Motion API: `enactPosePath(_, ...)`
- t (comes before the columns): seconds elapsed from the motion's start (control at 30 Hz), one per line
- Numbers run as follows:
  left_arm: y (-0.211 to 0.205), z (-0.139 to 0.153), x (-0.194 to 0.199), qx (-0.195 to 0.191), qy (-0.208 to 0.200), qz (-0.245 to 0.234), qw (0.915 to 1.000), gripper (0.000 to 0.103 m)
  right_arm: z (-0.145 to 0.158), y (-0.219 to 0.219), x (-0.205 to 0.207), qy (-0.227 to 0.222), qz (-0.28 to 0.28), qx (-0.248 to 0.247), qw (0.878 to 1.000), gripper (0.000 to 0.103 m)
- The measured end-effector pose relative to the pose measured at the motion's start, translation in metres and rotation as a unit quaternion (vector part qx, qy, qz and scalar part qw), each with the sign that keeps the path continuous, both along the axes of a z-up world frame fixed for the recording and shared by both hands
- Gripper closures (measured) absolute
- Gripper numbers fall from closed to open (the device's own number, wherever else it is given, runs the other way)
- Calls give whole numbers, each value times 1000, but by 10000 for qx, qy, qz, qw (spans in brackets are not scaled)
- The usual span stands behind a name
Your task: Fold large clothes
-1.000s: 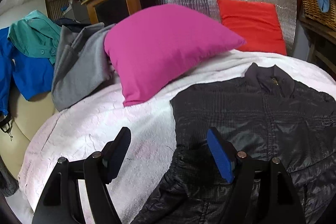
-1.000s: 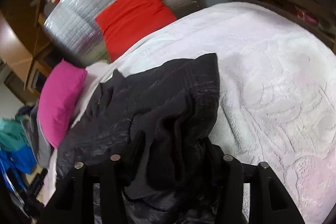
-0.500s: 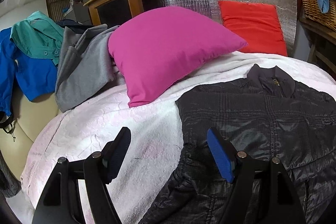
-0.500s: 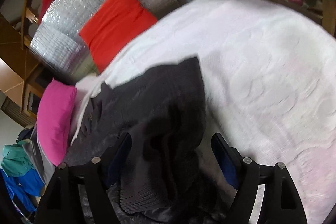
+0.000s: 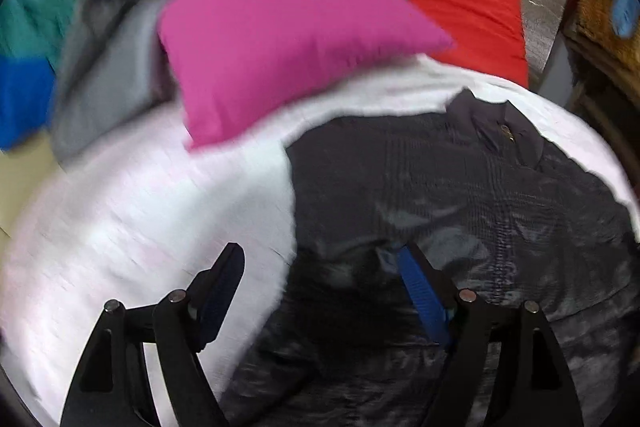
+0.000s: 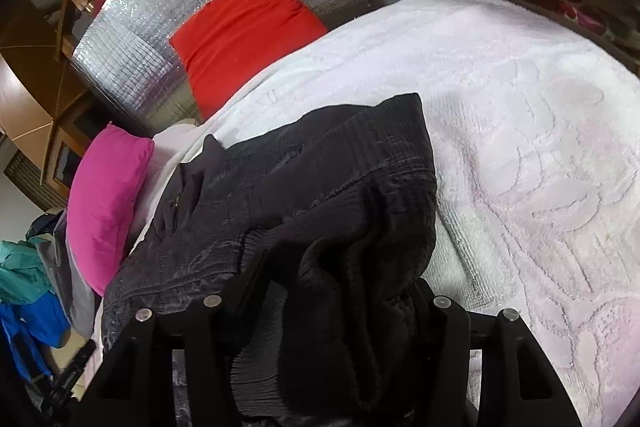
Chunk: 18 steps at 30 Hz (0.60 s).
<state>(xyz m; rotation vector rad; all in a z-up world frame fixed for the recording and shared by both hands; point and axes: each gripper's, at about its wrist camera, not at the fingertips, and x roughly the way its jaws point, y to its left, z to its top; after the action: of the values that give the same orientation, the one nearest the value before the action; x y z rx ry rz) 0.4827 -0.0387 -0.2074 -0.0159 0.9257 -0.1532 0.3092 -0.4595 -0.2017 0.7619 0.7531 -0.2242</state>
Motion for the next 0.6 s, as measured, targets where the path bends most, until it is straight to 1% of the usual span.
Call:
enactPosePath(0.03, 3, -6, 6, -257, 242, -24, 9994, 22, 1, 0, -1, -11, 49, -4, 10000, 43)
enactPosePath(0.07, 7, -14, 13, -584, 567, -43, 9967, 22, 0, 0, 0, 8, 120, -3, 9999, 43)
enactPosePath(0.1, 9, -19, 17, -775, 731, -33, 9943, 22, -2, 0, 1, 51, 204, 29, 9998, 40)
enactPosePath(0.17, 12, -26, 22, -997, 780, 64, 9919, 22, -10, 0, 6, 213, 354, 153, 9990, 38)
enactPosePath(0.23, 13, -29, 23, -1203, 801, 43, 9895, 22, -12, -3, 3, 114, 374, 230, 9990, 38)
enactPosePath(0.27, 14, -30, 24, -1327, 811, 46, 9878, 22, -11, -3, 3, 84, 388, 211, 9990, 38)
enactPosePath(0.3, 15, -30, 24, -1412, 804, 63, 9867, 22, -10, -3, 3, 59, 396, 171, 9990, 43)
enactPosePath(0.33, 16, -30, 24, -1511, 766, 82, 9855, 27, -9, -1, 4, 48, 416, 80, 9991, 46)
enactPosePath(0.37, 16, -30, 23, -1513, 738, 124, 9857, 35, -8, 0, 4, 48, 429, -1, 9991, 48)
enactPosePath(0.4, 16, -29, 23, -1439, 712, 206, 9868, 53, -4, 2, 3, 10, 418, -112, 9991, 53)
enactPosePath(0.43, 18, -28, 25, -1437, 678, 242, 9870, 63, 1, 3, 1, -64, 395, -204, 9990, 60)
enactPosePath(0.5, 20, -25, 25, -1555, 573, 288, 9857, 70, 16, 6, -4, -309, 364, -440, 9979, 65)
enactPosePath(0.57, 19, -20, 22, -1564, 493, 270, 9861, 71, 27, 9, -7, -468, 328, -656, 9962, 65)
enactPosePath(0.6, 18, -18, 22, -1500, 456, 247, 9873, 71, 29, 9, -6, -466, 321, -716, 9958, 65)
